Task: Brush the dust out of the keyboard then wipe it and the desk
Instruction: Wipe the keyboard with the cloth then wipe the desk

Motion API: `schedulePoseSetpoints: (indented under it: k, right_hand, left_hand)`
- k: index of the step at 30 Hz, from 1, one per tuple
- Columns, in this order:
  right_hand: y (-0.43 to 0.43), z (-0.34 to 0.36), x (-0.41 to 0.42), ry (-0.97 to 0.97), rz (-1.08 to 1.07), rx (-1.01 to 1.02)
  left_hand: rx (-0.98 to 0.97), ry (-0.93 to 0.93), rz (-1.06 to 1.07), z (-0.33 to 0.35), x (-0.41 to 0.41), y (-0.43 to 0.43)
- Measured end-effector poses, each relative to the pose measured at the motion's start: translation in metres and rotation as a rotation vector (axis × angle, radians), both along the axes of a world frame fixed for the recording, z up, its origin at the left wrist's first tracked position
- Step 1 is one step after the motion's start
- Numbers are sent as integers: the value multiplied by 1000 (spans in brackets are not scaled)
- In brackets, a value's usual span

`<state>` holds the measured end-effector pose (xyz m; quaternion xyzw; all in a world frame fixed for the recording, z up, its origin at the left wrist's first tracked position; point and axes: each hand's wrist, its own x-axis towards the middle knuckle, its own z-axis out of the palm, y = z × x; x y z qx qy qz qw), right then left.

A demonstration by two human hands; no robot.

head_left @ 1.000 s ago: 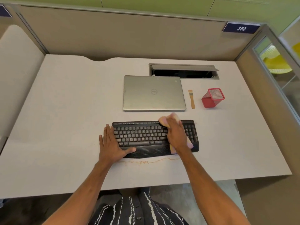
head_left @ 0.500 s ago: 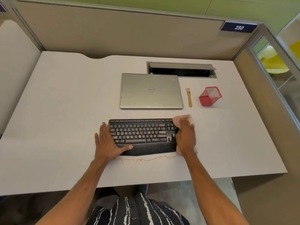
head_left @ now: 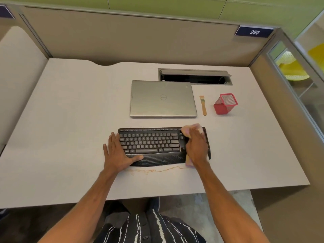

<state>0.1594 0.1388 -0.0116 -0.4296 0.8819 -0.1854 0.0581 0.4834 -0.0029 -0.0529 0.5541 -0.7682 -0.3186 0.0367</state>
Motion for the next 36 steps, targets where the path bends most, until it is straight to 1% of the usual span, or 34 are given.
schedulePoseSetpoints:
  k: [2, 3, 5, 7, 9, 12, 14, 20, 24, 27, 29, 32, 36]
  right_hand:
    - [11, -3, -3, 40, 82, 7]
    - [15, -5, -11, 48, 82, 15]
    - [18, -9, -27, 28, 4, 24]
    - [13, -6, -36, -49, -125, 30]
    - [4, -2, -33, -75, -156, 29]
    - [-3, 1, -10, -27, -25, 18]
    - [-4, -3, 8, 9, 26, 2]
    - [-34, -12, 58, 20, 217, 70]
    - [-35, -5, 57, 68, 288, 83]
    - [-17, -5, 29, 146, 258, 102]
    - [-4, -7, 4, 181, 161, 111]
    - [6, -8, -21, 142, 10, 78]
    - [-5, -9, -9, 124, 39, 89]
  left_hand:
    - [1, 2, -8, -1, 0, 0]
    - [1, 1, -8, -1, 0, 0]
    - [-7, -3, -5, 0, 1, 1]
    - [2, -4, -9, 2, 1, 1]
    - [8, -6, -7, 2, 1, 2]
    - [12, -11, -8, 2, 1, 2]
    - [9, -10, -9, 0, 0, 2]
    - [3, -7, -24, -1, 1, 0]
    - [3, -16, -25, -1, 1, 1]
    - [12, -22, -25, 1, 1, 1]
    - [18, -33, -29, 1, 0, 0]
    - [25, -31, -27, 0, 1, 0]
    - [26, -38, -19, -1, 1, 1]
